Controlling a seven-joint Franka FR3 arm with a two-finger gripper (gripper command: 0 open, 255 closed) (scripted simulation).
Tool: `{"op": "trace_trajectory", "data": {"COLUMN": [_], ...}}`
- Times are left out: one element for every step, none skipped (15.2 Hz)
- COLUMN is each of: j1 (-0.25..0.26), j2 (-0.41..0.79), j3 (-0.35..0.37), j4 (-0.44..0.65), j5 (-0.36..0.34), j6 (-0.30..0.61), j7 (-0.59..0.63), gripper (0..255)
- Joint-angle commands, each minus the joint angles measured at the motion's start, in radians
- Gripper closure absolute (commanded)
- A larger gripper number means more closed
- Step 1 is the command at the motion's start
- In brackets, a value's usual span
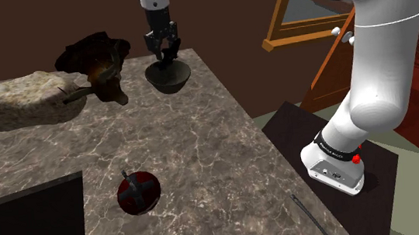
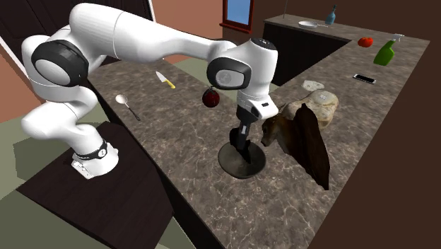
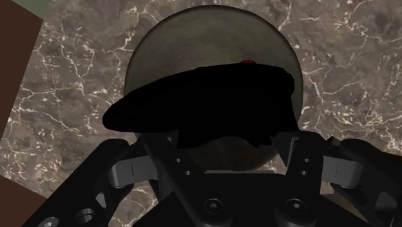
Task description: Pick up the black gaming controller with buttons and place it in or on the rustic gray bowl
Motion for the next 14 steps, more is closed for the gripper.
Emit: {"op": "trace_trajectory", "data": {"j1": [-0.002, -0.003, -0.003, -0.003, -0.003, -0.003, -0.004, -0.004, -0.004, -0.004, -0.004, -0.004, -0.004, -0.004], "j2": [0.006, 0.008, 0.011, 0.014, 0.017, 0.021, 0.025, 0.028, 0.033, 0.037, 0.037, 0.037, 0.037, 0.037], "j3": [-0.001, -0.002, -0.003, -0.003, -0.004, -0.004, -0.005, -0.006, -0.006, -0.007, -0.007, -0.007, -0.007, -0.007], "j4": [-0.019, -0.029, -0.038, -0.047, -0.055, -0.063, -0.071, -0.079, -0.086, -0.094, -0.094, -0.094, -0.094, -0.094], "j5": [-0.002, -0.003, -0.004, -0.005, -0.006, -0.008, -0.009, -0.010, -0.012, -0.013, -0.013, -0.013, -0.013, -0.013], "j6": [0.025, 0.037, 0.049, 0.061, 0.073, 0.084, 0.096, 0.107, 0.118, 0.130, 0.130, 0.130, 0.130, 0.130], "j7": [0.000, 0.001, 0.002, 0.003, 0.004, 0.005, 0.006, 0.007, 0.009, 0.010, 0.010, 0.010, 0.010, 0.010], "gripper": [255, 255, 255, 255, 255, 255, 255, 255, 255, 255, 255, 255, 255, 255]}}
